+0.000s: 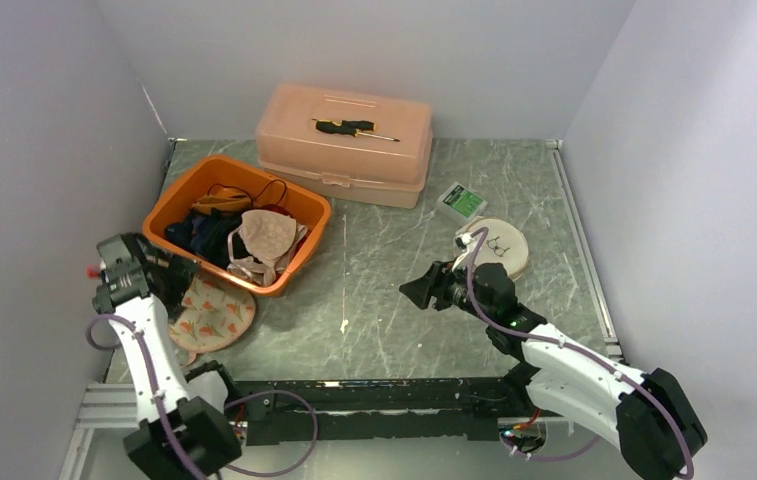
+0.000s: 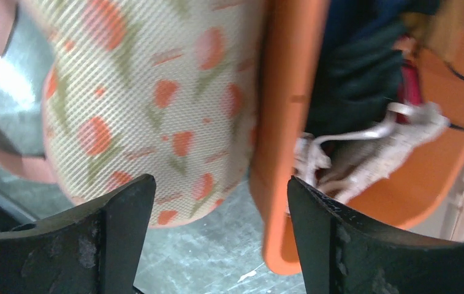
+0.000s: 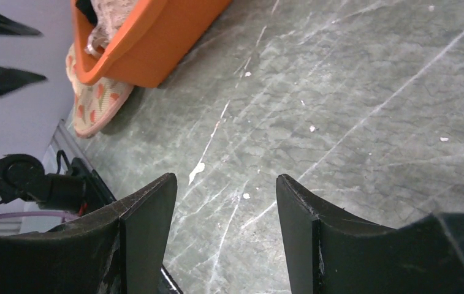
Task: Unzip the laundry bag and remove the bra
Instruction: Move the laundry bag to the center of the board.
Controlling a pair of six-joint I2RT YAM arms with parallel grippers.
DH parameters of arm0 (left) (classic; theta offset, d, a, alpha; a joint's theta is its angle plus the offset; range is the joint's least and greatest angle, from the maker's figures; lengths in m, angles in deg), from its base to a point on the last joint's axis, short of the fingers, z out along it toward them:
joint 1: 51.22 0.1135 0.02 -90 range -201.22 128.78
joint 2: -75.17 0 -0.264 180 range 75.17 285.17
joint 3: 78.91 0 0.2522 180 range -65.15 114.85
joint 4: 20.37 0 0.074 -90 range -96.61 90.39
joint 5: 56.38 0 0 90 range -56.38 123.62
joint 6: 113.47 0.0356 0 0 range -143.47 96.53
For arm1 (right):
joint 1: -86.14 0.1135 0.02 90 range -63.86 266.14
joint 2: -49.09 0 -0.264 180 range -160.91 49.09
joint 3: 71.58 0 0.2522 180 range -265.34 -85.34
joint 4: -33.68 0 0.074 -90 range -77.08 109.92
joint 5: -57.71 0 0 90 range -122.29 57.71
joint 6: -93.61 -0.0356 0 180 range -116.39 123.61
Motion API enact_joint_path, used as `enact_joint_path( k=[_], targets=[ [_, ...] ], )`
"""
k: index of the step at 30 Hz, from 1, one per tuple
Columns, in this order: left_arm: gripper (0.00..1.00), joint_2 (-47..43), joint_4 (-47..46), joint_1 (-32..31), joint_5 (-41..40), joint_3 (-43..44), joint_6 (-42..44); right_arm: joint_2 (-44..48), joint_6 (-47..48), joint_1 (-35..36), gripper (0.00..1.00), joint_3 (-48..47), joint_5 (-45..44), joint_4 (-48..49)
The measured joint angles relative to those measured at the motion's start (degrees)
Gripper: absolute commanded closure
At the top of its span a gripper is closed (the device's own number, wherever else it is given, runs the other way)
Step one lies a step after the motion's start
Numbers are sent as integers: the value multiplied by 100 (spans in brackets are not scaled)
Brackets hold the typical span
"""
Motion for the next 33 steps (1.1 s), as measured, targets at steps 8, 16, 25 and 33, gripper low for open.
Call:
enact_joint_path(
  k=[8, 16, 25, 33],
  targets=[
    [9, -1003, 96, 697, 540, -1025, -820, 201, 103, 50, 36, 13, 326, -98],
    [6, -1215, 225, 706, 306, -1419, -1497, 439, 149, 98, 36, 186, 485, -190],
    [6, -1047, 400, 708, -605, -990, -1615, 402, 160, 111, 37, 212, 649, -153],
    [6, -179, 367, 1329, -1058, -992, -1755, 686, 173, 144, 37, 212, 726, -195]
  ],
)
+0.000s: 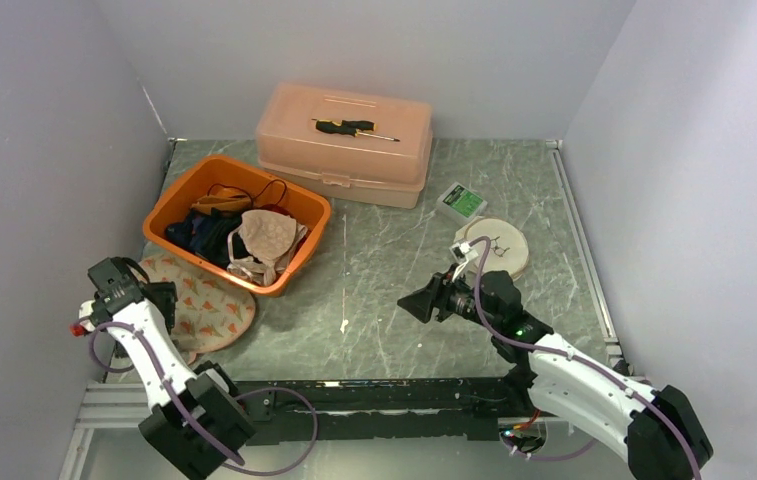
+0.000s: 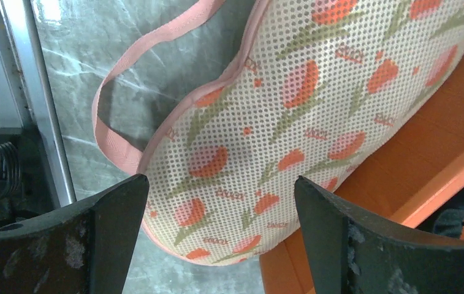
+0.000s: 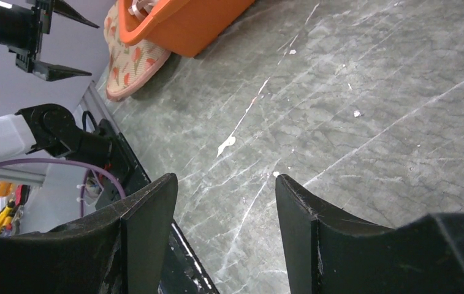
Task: Unzip the laundry bag and remove the bra
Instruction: Move the laundry bag to the center of the board.
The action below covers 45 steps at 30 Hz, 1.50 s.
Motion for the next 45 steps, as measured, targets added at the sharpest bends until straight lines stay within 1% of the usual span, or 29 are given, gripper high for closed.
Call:
enact_joint_path(
  k=[2, 4, 5, 7, 9, 14, 17, 19, 24, 27, 28, 32, 38, 40, 45],
  targets=[
    [6, 197, -76, 160, 76, 0, 155, -4, -2, 2, 36, 24, 26, 37],
    [7, 195, -173, 214, 282, -2, 402, -79, -20, 11, 36, 68, 101, 122],
    [8, 118, -219, 219, 426, -2, 514, -179, -39, 28, 36, 87, 146, 197],
    [6, -153, -315, 219, 791, -2, 741, -520, -138, 90, 36, 87, 219, 411],
    [6, -555, -352, 155, 1137, 35, 944, -911, -251, 219, 36, 85, 258, 678],
    [6, -1043, -280, -315, 1410, 496, 1200, -2214, -566, 1071, 36, -212, 90, 1259],
    [6, -1113, -201, -525, 1580, 658, 1276, -3152, -844, 1657, 36, -761, -122, 1755],
    [6, -1110, -192, -656, 1775, 710, 1290, -3676, -1064, 1915, 36, -1102, -254, 2127],
    [6, -1113, -232, -992, 2363, 942, 1370, -4994, -1759, 2356, 37, -1875, -697, 2994],
    [6, -1130, -267, -1246, 2586, 1123, 1508, -5637, -2262, 2505, 37, -2114, -973, 3362],
    [6, -1134, -264, -1331, 2645, 1211, 1578, -5799, -2404, 2544, 37, -2179, -1049, 3425],
    [11, -1110, -286, -1523, 2839, 1596, 1792, -6419, -3060, 2763, 36, -2638, -1526, 3534],
    [11, -1025, -612, -1650, 3246, 1932, 1989, -7027, -3781, 3200, 36, -3805, -2205, 3351],
    [10, -966, -636, -1700, 3287, 1996, 2050, -7241, -3998, 3314, 36, -4245, -2402, 3224],
    [10, -905, -627, -1869, 3283, 2079, 2076, -7740, -4498, 3508, 36, -4876, -2693, 2924]
  ],
)
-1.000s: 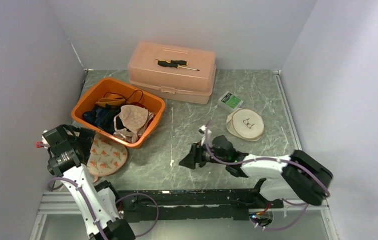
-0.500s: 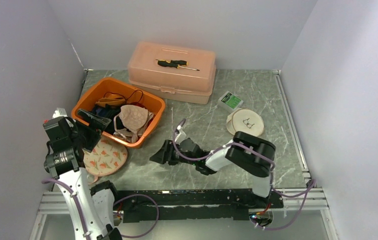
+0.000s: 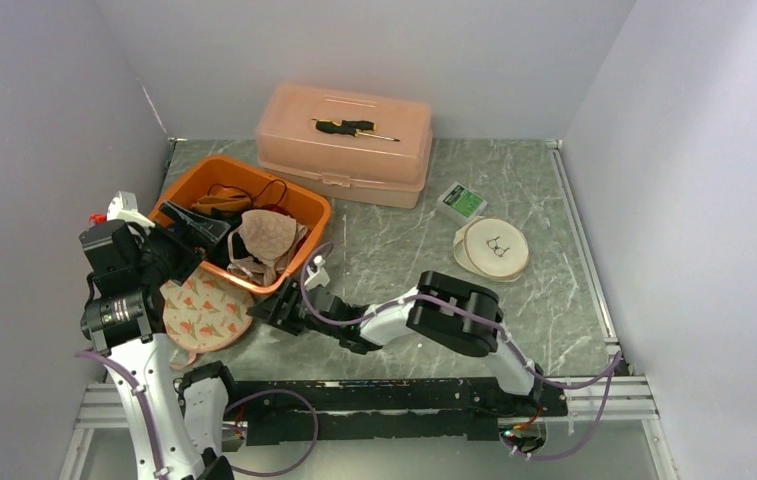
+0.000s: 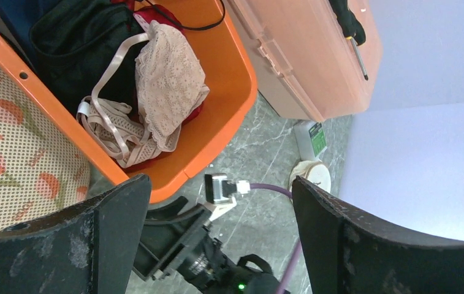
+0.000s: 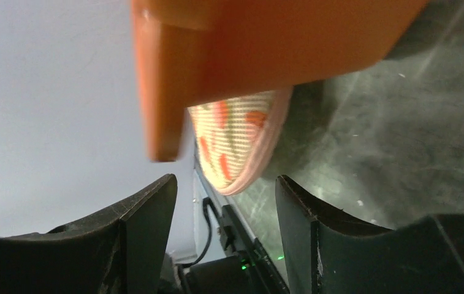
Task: Unzip the laundry bag and remove the bra
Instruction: Move the laundry bag to the center of the board.
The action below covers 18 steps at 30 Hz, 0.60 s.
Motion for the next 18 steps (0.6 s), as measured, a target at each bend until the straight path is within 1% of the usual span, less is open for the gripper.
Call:
enact_joint_path(
  k=[5, 10, 14, 17, 18],
  targets=[
    [9, 9, 13, -98, -11, 2, -2, -485, -358, 114, 36, -313, -109, -306],
    [9, 28, 15, -184, -48, 2, -2, -748, -643, 173, 37, -623, -271, -330],
    [9, 15, 13, -234, -48, 0, -2, -922, -791, 195, 46, -868, -400, -389],
    [9, -11, 15, -251, -48, -7, -2, -1086, -876, 210, 54, -1091, -424, -409],
    [9, -22, 13, -260, -50, -7, -2, -1121, -896, 216, 59, -1123, -426, -407]
  ],
)
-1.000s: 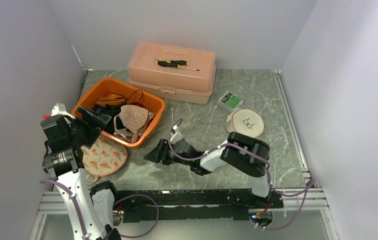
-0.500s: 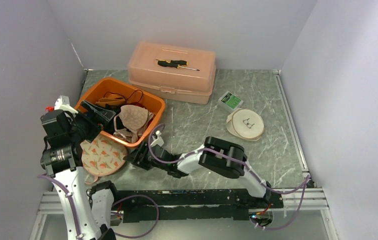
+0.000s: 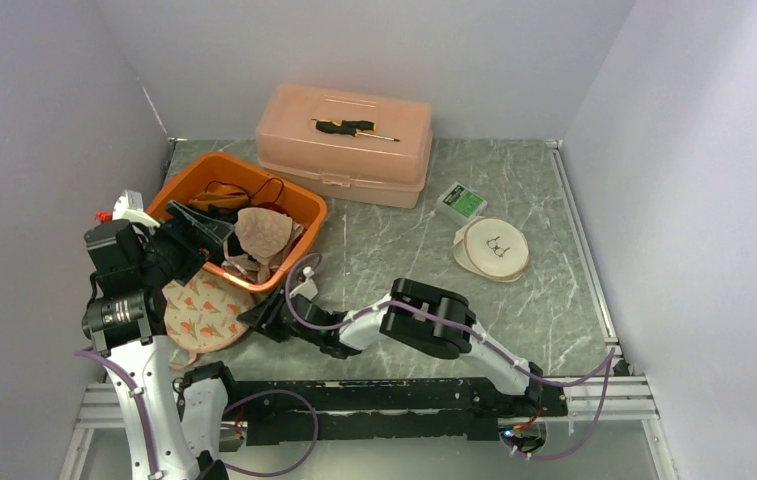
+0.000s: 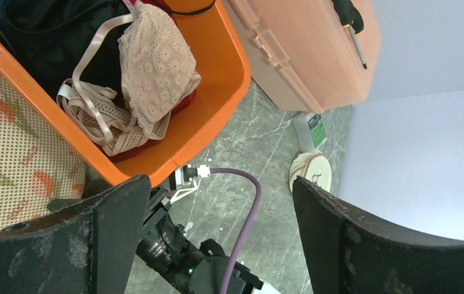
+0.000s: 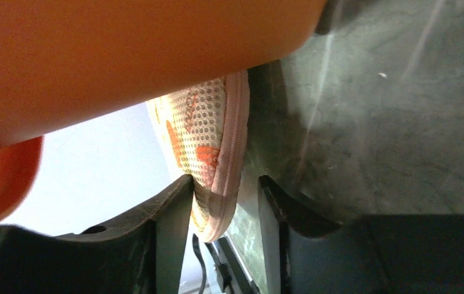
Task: Unzip the laundry bag and remove the bra
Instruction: Move the laundry bag to the center of the board.
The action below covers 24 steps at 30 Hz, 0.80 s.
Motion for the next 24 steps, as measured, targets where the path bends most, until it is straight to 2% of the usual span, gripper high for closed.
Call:
enact_joint_path(
  k=[6, 9, 16, 24],
  targets=[
    [9, -35, 2, -11, 0, 0, -2, -68, -59, 15, 87, 24, 9, 66],
    [9, -35, 4, -13, -9, 0, -2, 28, -70, 15, 99, 389, -2, 328],
    [9, -83, 2, -26, -26, 0, -4, 1080, 164, 26, 100, 2068, -35, 756],
    [8, -138, 7, -26, -35, 0, -4, 2555, 1292, -94, 100, 3727, 501, 1556]
  ],
)
